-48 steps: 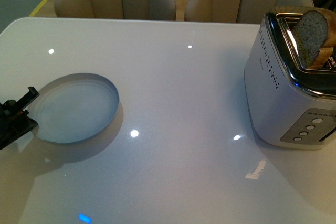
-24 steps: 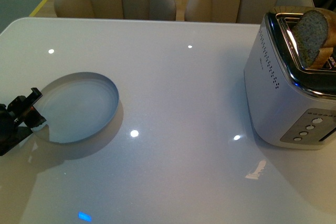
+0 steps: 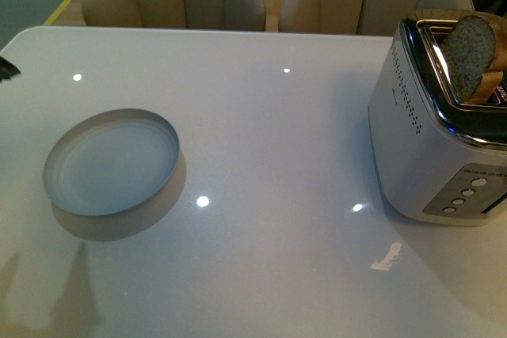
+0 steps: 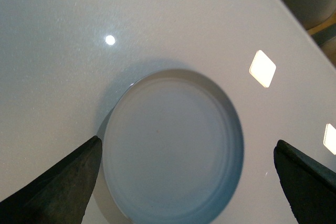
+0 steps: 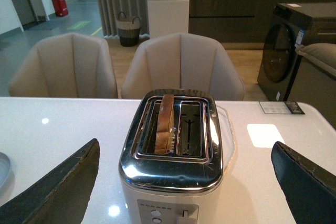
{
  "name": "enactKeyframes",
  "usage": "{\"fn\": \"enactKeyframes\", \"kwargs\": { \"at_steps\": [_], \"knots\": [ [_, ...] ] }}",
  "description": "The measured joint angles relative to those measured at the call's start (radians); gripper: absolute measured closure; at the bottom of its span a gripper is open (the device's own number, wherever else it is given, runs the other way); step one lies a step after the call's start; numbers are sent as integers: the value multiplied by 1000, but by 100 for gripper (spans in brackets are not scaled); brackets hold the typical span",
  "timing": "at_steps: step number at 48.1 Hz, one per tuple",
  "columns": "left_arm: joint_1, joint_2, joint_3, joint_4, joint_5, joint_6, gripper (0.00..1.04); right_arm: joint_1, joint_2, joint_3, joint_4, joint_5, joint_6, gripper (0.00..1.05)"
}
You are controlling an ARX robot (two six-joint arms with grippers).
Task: Left arm holds plate, right arm toasts bread
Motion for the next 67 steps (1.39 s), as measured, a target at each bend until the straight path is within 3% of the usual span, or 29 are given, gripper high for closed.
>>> {"fn": "enactKeyframes", "kwargs": {
  "at_steps": [7, 30, 36, 38, 45, 47, 53, 67],
  "knots": [
    [-63, -245, -9, -147, -43, 19, 7, 0, 0, 0, 0, 0, 0, 9],
    [-221, -607, 48, -353, -256, -32, 9, 0, 0, 0, 0, 0, 0, 9],
    [-222, -682, -153, 122, -260, 303, 33, 0, 0, 0, 0, 0, 0, 9],
    [-220, -705, -204, 190, -256, 369, 41, 0, 0, 0, 0, 0, 0, 9],
    [-202, -775, -321, 249, -235, 486, 64, 0, 0, 0, 0, 0, 0, 9],
    [-174, -800, -358, 254, -193, 504, 73, 0, 0, 0, 0, 0, 0, 9],
    [-148, -890, -456, 259, -186, 524, 102, 0, 0, 0, 0, 0, 0, 9],
    [-148, -1066, -578, 208, -185, 531, 102, 0, 0, 0, 0, 0, 0, 9]
  ]
}}
